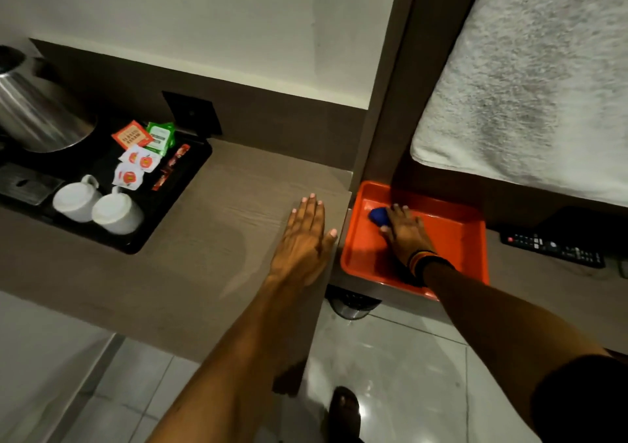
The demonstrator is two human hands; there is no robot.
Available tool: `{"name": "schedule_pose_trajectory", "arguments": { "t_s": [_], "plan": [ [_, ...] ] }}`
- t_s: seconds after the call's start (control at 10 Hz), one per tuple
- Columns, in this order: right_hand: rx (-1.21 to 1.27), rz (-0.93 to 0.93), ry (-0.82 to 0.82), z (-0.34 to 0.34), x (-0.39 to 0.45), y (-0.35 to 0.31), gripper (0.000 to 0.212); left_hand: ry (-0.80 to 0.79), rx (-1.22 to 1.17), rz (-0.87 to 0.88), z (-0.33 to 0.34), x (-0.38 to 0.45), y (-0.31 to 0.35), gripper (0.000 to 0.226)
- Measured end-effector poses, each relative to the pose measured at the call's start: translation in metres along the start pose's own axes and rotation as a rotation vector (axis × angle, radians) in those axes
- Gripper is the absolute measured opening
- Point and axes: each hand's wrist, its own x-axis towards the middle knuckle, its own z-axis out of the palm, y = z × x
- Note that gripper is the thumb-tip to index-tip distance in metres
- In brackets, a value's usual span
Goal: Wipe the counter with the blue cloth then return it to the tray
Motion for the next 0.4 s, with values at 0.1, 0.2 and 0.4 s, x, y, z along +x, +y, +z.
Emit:
{"name": "schedule_pose_trajectory", "arguments": {
  "t_s": [0.1,0.2,0.4],
  "plan": [
    [-0.033,0.024,-0.137,0.016,-0.006,0.005,0.075,-0.003,0.025,-0.03,-0.003,0.006,0.0,0.071],
    [0.04,0.042,-0.052,0.009,-0.019,-0.005,0.076,-0.006,0.112,-0.011,-0.015,0.002,0.002,0.075],
    [0.31,-0.195,0.208,-0.028,-0.117,-0.07,0.064,0.121,0.264,0.053,-0.085,-0.008,0.015,0.075]
  ]
}}
